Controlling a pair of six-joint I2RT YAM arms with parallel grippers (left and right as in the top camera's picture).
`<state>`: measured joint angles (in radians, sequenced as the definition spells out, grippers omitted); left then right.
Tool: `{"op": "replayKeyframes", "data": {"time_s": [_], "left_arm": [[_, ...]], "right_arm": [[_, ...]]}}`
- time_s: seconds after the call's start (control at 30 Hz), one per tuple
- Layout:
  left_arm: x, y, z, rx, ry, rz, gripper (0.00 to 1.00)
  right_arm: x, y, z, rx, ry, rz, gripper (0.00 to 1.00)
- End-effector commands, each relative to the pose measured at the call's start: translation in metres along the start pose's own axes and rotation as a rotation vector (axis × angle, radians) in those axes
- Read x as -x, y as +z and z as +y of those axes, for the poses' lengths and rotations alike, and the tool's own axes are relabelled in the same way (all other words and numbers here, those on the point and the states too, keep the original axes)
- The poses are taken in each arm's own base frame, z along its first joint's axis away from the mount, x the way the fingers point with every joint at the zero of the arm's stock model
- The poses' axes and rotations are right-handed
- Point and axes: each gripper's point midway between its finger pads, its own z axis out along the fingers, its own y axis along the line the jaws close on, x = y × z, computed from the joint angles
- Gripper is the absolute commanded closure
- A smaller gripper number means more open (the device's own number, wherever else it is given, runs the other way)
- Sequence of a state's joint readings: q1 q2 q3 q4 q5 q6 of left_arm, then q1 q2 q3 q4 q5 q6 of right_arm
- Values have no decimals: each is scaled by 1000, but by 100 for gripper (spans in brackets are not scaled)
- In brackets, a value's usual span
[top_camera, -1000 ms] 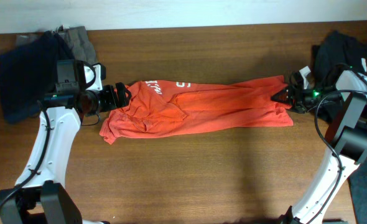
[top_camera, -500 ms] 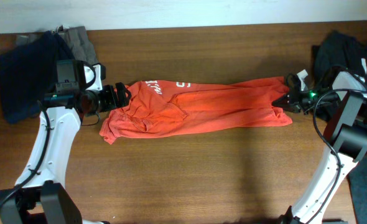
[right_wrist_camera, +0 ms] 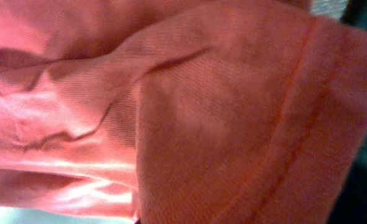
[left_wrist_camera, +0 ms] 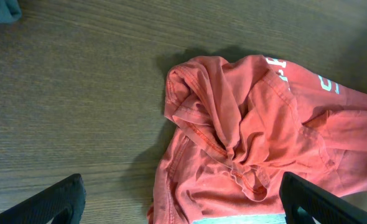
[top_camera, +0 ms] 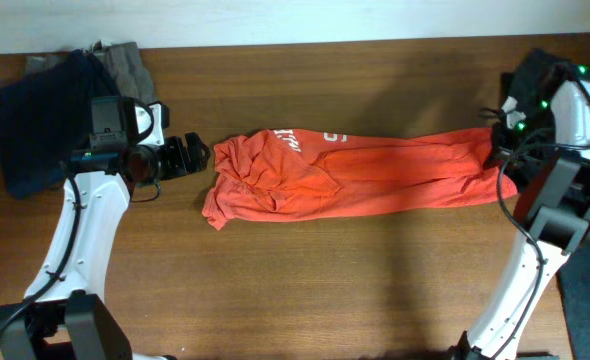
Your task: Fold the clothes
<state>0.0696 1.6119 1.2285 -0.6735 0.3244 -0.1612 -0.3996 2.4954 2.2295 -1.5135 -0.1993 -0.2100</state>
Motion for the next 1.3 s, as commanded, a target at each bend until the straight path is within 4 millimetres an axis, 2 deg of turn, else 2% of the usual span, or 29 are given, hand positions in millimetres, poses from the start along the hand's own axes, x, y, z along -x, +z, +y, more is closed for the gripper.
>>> {"op": "replayKeyframes", "data": {"time_s": [0.0, 0.07, 0.2, 0.4, 0.5, 0.53, 0.57, 0.6, 0.87, 1.0, 1.1, 1.27], "left_arm": [[1, -2, 0, 6, -2, -6, 1], [0, -2, 0, 6, -2, -6, 1], [1, -2, 0, 6, -2, -6, 1], [1, -2, 0, 6, -2, -6, 1], [0, -2, 0, 6, -2, -5, 1], [0, -2, 0, 6, -2, -5, 1], [0, -2, 0, 6, -2, -6, 1], [0, -2, 0, 6, -2, -6, 1], [0, -2, 0, 6, -2, -6, 1], [1, -2, 0, 6, -2, -6, 1], [1, -2, 0, 6, -2, -6, 1], [1, -2, 0, 6, -2, -6, 1]], "right_arm": [[8, -6, 24, -163, -24, 14, 96], [8, -9, 37, -216, -43, 16, 96], [5, -16, 66, -436, -73, 14, 96], [-10, -5, 121, -503, -160, 47, 96], [-20, -1, 136, -516, -181, 72, 96], [-22, -1, 139, -518, -188, 77, 90], [-22, 0, 140, -519, -192, 78, 72], [-22, 0, 140, -519, -192, 78, 63], [-21, -1, 137, -517, -184, 77, 61], [-18, -5, 125, -499, -147, 70, 61], [-14, -4, 121, -429, -111, 60, 58], [-6, 4, 144, -152, -92, 42, 59]]}}
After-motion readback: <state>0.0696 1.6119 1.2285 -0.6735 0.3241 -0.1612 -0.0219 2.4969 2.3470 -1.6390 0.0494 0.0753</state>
